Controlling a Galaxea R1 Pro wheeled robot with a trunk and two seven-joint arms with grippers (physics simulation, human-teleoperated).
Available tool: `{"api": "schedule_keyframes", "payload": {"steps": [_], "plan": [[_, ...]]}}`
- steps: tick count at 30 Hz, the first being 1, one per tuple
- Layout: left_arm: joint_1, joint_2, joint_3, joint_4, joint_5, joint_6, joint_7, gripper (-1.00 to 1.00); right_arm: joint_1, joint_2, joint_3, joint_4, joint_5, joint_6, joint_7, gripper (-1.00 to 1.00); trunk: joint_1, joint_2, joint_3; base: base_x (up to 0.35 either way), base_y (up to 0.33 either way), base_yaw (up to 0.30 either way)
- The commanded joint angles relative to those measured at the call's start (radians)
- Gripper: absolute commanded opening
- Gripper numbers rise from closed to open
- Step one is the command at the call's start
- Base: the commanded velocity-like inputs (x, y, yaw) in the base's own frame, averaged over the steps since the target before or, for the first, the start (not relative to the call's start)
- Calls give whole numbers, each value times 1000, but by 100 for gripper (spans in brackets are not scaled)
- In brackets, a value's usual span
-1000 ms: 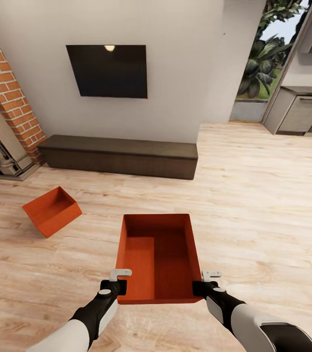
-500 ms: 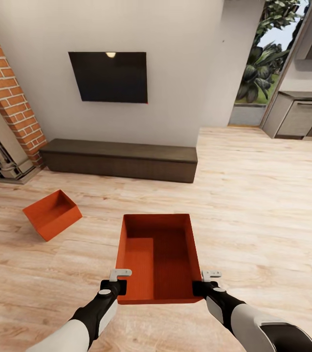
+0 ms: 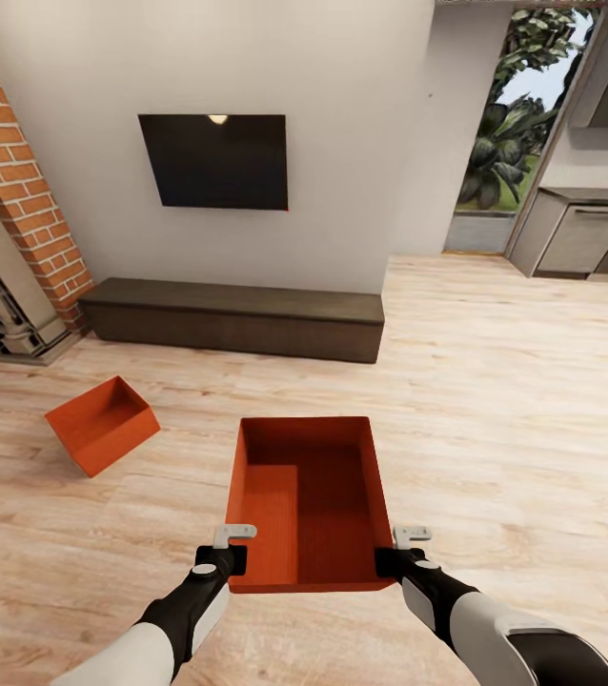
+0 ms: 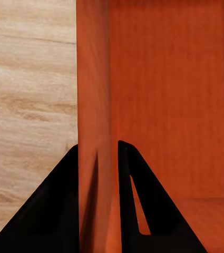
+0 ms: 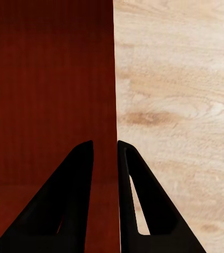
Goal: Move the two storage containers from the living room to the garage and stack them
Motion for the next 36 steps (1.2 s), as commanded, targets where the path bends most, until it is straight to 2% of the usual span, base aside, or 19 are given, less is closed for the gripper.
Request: {"api": "schedule_keyframes", "payload": {"steps": [1,36], "plan": [[-1,1,16,-5,-17,5,15,-100,0,1,-20,3,-1,-3,1,-100,1,-2,0,0,0,0],[-1,1,16,-3,-17,5,15,-100,0,1,-20,3,0,-3,1,-100,1,-2,56,0,0,0]]}}
